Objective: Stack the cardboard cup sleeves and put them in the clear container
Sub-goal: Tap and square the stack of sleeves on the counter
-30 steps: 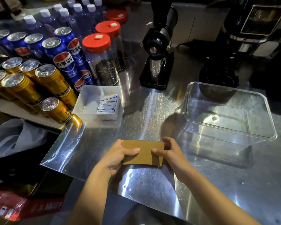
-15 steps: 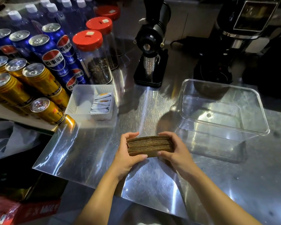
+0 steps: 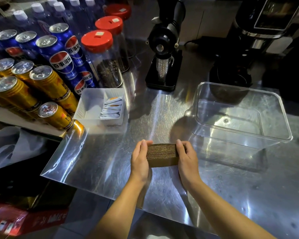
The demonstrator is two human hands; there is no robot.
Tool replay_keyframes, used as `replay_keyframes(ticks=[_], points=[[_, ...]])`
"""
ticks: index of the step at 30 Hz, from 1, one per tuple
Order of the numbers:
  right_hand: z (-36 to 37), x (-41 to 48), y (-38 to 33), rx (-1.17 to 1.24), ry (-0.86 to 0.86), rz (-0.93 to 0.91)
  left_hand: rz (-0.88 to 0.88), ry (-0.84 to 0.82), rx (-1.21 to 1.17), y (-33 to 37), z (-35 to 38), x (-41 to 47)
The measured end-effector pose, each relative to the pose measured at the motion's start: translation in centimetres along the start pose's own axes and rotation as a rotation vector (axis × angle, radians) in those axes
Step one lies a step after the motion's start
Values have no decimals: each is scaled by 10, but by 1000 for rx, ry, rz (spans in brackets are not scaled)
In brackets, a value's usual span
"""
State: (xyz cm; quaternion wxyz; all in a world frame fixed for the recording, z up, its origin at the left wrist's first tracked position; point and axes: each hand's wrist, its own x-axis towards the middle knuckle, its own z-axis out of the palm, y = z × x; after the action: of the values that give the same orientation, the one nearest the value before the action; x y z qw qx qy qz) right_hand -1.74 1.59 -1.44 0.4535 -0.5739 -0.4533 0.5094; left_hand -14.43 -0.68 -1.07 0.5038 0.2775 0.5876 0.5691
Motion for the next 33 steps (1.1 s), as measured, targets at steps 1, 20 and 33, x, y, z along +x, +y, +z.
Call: replay_keyframes(ticks=[1,20,33], points=[[1,0,-1,0,27,-16,0,21,18,1,2,0],[-9,2,-7,155,186,-50,95,9,22,0,27,-1],[-33,-2,-1,48,99,-59,116,-8,77,-13,36,-3]])
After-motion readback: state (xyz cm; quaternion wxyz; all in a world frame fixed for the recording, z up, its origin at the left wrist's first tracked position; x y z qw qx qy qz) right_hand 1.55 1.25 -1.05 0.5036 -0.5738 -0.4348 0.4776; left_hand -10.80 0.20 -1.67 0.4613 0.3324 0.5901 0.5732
